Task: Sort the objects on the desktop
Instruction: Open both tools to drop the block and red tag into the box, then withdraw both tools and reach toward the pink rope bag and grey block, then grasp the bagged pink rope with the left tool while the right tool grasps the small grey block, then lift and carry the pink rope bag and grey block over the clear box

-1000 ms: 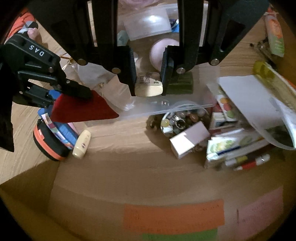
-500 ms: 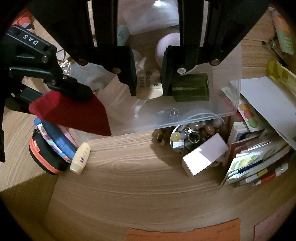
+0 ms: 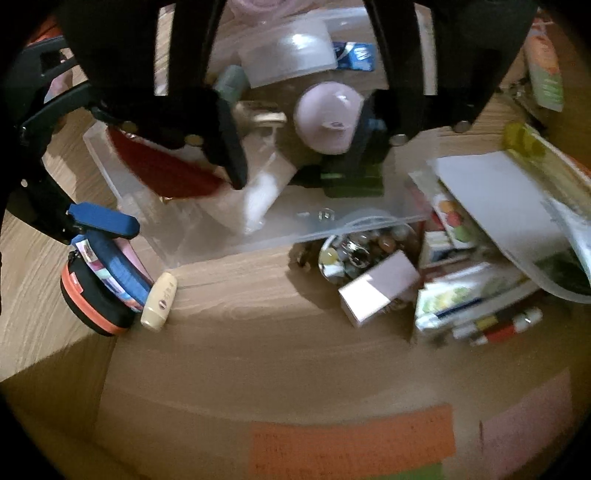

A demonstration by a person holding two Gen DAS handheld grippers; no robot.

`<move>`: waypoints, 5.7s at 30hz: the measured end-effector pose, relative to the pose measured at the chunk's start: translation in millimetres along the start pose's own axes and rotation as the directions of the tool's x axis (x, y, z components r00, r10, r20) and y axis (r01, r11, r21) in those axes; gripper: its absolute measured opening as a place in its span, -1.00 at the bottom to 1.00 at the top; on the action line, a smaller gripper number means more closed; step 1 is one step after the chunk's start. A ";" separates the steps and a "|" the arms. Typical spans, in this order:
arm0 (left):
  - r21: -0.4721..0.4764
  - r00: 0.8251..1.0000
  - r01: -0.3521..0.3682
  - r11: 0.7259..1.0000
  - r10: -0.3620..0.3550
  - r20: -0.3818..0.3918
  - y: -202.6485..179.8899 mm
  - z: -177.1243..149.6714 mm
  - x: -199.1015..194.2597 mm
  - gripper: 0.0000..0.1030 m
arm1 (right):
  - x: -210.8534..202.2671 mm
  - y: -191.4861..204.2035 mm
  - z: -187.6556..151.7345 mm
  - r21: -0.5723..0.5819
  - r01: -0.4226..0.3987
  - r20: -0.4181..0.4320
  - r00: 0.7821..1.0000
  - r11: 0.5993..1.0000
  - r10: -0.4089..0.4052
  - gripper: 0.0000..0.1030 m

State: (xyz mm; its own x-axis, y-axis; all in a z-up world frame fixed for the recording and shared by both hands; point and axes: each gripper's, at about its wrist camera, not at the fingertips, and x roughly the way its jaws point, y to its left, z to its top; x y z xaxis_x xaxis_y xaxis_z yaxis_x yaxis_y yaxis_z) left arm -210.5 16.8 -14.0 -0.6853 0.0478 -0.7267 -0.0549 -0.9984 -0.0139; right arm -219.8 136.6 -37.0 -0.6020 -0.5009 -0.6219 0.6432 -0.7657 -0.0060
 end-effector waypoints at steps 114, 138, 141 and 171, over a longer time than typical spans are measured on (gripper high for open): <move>-0.062 0.994 -0.082 0.995 0.087 0.069 -1.4 -135.8 -86.3 0.07 | -69.0 69.6 -84.8 -0.047 -0.047 -0.056 0.997 0.998 0.044 -0.72; -0.075 0.989 0.012 0.997 -0.001 0.148 34.6 -34.6 -78.0 0.08 | -52.8 20.6 -9.3 0.040 0.059 0.032 0.998 0.997 -0.060 -0.71; -0.075 0.991 0.033 0.997 -0.023 0.132 32.1 -23.8 -61.7 0.08 | -42.0 12.3 -3.7 0.052 0.065 0.027 0.997 0.997 -0.066 -0.72; -0.017 0.995 0.083 0.996 -0.084 -0.047 2.3 -17.4 32.6 0.12 | 22.4 0.5 -13.6 -0.012 0.173 -0.038 0.984 0.985 -0.173 -0.71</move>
State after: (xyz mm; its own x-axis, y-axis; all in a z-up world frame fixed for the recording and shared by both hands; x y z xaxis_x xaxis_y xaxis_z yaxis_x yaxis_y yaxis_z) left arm -220.3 15.5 -49.7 -0.6432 0.1296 -0.7546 -0.0993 -0.9914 -0.0856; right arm -226.5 130.5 -61.5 -0.6860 -0.3447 -0.6408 0.5350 -0.8358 -0.1231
